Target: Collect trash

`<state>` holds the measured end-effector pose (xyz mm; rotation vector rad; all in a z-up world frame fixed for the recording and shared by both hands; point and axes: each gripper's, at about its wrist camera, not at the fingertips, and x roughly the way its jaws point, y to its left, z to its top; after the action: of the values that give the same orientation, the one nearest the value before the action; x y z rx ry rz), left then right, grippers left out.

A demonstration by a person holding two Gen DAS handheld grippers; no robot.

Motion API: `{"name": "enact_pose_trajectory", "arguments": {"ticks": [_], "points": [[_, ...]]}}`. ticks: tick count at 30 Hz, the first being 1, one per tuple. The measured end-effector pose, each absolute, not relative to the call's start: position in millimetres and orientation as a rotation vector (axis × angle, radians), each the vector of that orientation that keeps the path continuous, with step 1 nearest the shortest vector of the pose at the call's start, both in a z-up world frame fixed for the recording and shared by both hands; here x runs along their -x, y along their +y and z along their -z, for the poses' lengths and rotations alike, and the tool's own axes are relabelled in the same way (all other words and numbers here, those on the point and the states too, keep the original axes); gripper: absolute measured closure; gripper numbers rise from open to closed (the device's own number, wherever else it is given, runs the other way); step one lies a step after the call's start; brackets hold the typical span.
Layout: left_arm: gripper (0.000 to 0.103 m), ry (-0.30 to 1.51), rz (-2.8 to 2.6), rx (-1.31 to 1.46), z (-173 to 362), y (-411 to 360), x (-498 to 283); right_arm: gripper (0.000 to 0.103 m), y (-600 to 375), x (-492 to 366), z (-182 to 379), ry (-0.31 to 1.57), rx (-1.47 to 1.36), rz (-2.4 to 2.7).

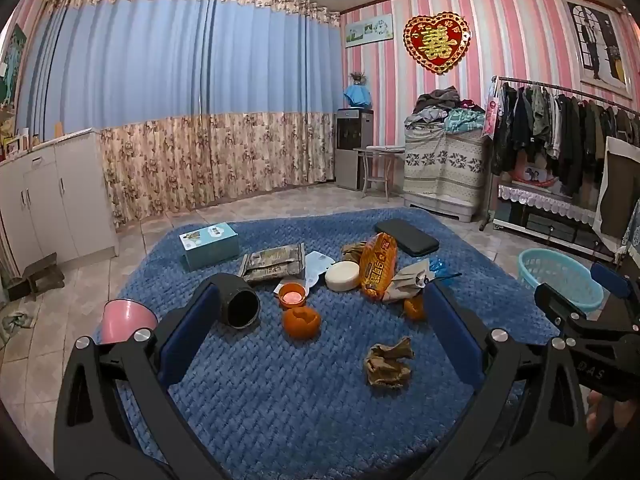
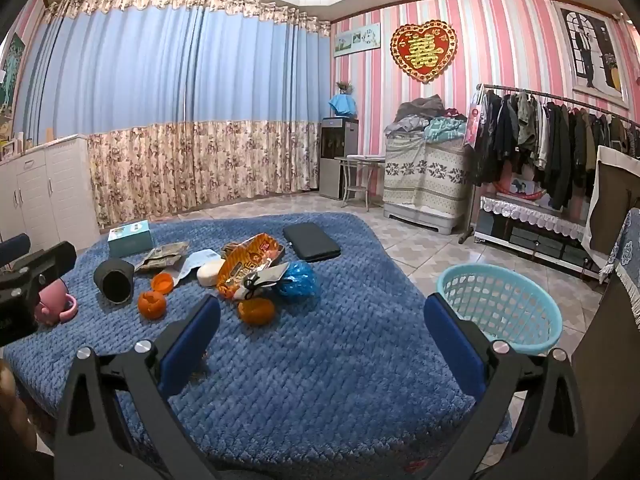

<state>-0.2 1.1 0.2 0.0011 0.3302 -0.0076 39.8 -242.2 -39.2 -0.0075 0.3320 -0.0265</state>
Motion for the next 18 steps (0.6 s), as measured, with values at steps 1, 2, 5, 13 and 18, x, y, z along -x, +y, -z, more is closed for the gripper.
{"name": "enact_pose_trajectory", "arguments": {"ticks": [1,2,5,13,18], "points": [[0.005,0.336,0.006,-0.006,0.0,0.7,-0.2,0.004,-242.2,-39.8,39.3,0.330,0.007,0.027],[0.005,0.337,0.006,-0.006,0.0,0.8,-0.3,0.004,-242.2,-39.9,39.4,0.330,0.007,0.027],[0.005,0.334,0.005,-0.010,0.0,0.5,0.7,0.004,-242.3,-39.3,39.2,0.328,0.007,0.028],[0.005,0.339,0.004,-0.007,0.0,1.0,-0.9,0.004,-241.9,-40.4,39.9,0.332,0.009,0.027],[0.005,0.340,0.004,-0.008,0.1,1.1,-1.0,0.004,-241.9,-39.9,39.6,0.332,0.010,0.027]]}}
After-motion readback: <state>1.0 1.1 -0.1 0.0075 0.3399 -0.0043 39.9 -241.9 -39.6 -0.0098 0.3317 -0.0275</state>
